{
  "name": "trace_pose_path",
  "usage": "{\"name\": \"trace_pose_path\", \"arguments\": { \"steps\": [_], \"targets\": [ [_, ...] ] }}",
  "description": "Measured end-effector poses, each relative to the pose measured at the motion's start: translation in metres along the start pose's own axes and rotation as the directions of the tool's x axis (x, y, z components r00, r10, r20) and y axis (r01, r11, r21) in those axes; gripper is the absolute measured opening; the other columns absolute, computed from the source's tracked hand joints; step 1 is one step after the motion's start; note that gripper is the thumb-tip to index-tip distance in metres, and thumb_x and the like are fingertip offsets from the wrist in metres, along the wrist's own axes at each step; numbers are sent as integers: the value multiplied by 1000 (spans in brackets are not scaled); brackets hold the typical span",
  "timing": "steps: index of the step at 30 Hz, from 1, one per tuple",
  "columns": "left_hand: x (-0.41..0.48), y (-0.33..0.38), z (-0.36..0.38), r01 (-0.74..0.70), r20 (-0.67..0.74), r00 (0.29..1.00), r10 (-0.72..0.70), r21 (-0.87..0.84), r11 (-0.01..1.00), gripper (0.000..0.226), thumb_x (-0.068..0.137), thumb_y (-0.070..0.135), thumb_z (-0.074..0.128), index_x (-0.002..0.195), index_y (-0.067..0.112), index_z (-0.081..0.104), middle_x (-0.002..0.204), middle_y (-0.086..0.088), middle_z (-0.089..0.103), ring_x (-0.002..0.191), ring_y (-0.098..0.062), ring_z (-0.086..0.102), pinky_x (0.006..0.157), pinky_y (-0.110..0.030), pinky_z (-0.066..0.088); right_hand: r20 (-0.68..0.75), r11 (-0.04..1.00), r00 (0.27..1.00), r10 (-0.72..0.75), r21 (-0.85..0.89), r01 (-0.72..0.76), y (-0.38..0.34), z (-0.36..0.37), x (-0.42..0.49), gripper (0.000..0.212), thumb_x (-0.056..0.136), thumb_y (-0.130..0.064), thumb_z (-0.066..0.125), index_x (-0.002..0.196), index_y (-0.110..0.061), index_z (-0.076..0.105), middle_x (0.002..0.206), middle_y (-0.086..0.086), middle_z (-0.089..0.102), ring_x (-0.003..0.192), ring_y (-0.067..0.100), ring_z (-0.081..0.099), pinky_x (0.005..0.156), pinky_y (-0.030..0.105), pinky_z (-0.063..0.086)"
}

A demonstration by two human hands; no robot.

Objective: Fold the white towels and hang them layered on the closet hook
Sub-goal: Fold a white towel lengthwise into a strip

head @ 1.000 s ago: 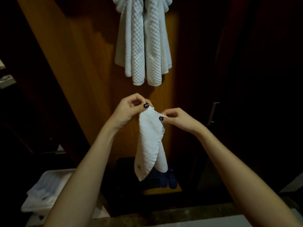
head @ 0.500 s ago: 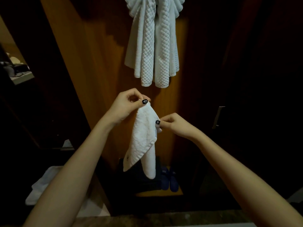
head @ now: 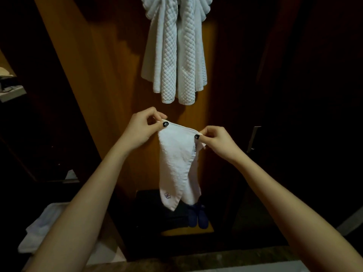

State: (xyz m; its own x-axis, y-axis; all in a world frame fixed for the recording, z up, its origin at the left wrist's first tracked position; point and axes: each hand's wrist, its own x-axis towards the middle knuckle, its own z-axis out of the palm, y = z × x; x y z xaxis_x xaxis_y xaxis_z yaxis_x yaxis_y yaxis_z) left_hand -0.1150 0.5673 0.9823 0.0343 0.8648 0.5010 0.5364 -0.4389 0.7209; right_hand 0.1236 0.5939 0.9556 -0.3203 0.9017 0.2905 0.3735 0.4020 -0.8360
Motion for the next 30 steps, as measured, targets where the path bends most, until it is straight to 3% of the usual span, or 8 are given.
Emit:
{"name": "trace_pose_path", "arguments": {
  "steps": [2, 4, 7, 12, 18, 22, 26, 30],
  "targets": [
    [3, -2, 2, -41, 14, 999, 40, 141, 989, 20, 85, 9, 72, 74, 16, 56, 95, 0, 71, 88, -6, 63, 77, -16, 44, 20, 1000, 1000, 4, -21, -3, -1, -8, 2, 12, 89, -10, 66, 79, -3, 65, 75, 10, 67, 65, 11, 59, 62, 22, 47],
    [7, -4, 5, -102, 45, 995, 93, 272, 957, 18, 87, 16, 71, 77, 15, 56, 82, 2, 67, 76, -8, 59, 68, -27, 43, 24, 997, 1000, 0, -75, 2, -3, -15, 4, 13, 90, -12, 65, 82, -2, 66, 84, 9, 69, 75, 13, 61, 66, 20, 47],
    [13, -4, 8, -152, 81, 988, 132, 351, 924, 19, 90, 26, 66, 81, 20, 52, 72, 5, 56, 65, -9, 48, 59, -33, 36, 13, 995, 1000, -2, -104, 4, -7, -24, 7, 13, 89, -12, 63, 85, -1, 65, 89, 7, 70, 84, 17, 62, 77, 31, 48],
    [21, -1, 12, -113, 103, 991, 88, 264, 958, 19, 91, 32, 65, 81, 26, 50, 74, 7, 56, 64, -4, 47, 58, -27, 35, 83, 978, 996, -8, -206, 25, -17, -40, 9, 13, 88, -13, 63, 76, -9, 60, 78, -3, 61, 75, 9, 55, 70, 27, 42],
    [26, 10, 24, -56, -61, 996, 64, 131, 990, 28, 81, 25, 76, 70, 25, 51, 67, 10, 55, 57, 4, 46, 52, -12, 32, 220, 894, 972, 77, -448, 30, -22, -49, 7, 18, 91, -21, 63, 80, -7, 62, 72, -1, 55, 65, 11, 48, 60, 27, 37],
    [26, 15, 24, -83, -74, 992, 98, 181, 980, 30, 78, 28, 78, 70, 22, 50, 66, 8, 53, 57, 1, 43, 51, -14, 31, 139, 901, 987, 75, -434, -7, -19, -46, 3, 18, 87, -21, 67, 78, -5, 67, 68, -3, 56, 60, 8, 48, 54, 22, 35],
    [23, 17, 21, -194, -33, 975, 219, 348, 917, 34, 80, 28, 76, 71, 16, 46, 64, 9, 43, 60, -11, 38, 53, -30, 30, -47, 917, 998, 38, -395, -53, -19, -36, -2, 17, 79, -20, 70, 67, -9, 70, 57, -4, 53, 50, 7, 43, 40, 14, 29],
    [24, 20, 14, -230, 2, 968, 250, 398, 888, 38, 81, 28, 75, 69, 14, 42, 63, 8, 41, 62, -16, 39, 55, -32, 29, -131, 939, 991, -13, -343, -33, -27, -39, 1, 13, 74, -18, 71, 65, -9, 70, 56, -2, 56, 47, 6, 42, 39, 15, 31]
  ]
}}
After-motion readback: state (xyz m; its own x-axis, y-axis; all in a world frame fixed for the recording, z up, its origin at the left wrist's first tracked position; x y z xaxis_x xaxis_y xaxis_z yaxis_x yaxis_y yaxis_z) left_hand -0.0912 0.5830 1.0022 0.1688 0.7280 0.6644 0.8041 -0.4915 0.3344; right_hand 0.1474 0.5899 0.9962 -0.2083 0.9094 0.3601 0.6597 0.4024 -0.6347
